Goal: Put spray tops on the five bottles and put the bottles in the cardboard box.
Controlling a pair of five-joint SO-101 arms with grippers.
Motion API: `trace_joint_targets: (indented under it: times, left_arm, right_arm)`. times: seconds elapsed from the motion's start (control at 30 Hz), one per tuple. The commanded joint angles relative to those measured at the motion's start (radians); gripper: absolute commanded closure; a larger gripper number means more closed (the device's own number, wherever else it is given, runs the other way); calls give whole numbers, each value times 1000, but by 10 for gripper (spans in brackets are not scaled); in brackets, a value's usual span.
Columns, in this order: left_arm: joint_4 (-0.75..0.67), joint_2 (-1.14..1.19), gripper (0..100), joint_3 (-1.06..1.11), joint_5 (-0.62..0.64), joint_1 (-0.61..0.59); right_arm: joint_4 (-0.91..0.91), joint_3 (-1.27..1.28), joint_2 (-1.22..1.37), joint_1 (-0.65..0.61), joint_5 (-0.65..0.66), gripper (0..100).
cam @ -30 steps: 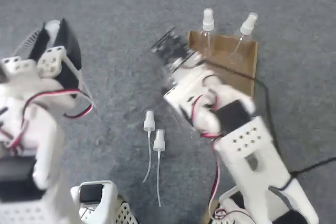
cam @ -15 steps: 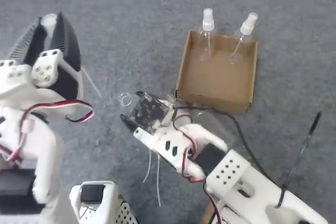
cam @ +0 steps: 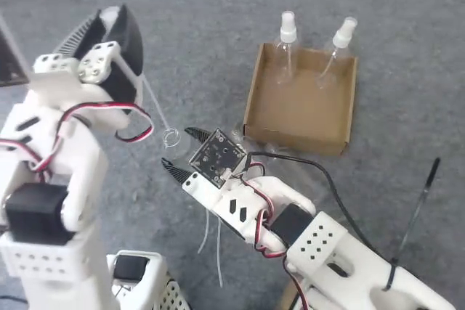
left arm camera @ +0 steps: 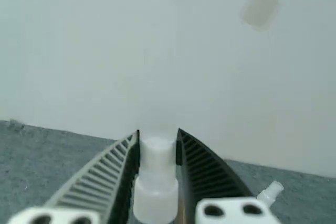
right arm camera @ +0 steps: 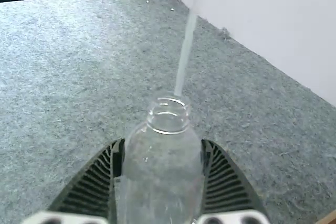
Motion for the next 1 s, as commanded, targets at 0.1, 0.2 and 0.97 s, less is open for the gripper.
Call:
trace_joint_targets:
  times: [0.1,0.2,0.97]
  left_arm:
    - [52,23,910,-22,9,20]
    - [57,17,910,2,6,18]
    - [55,12,910,352,-153,138]
  right_arm:
    - [-27,-9,-47,-4,-12,993]
    - [-27,-9,-47,-4,-14,993]
    - [-36,11,-41,51,-141,993]
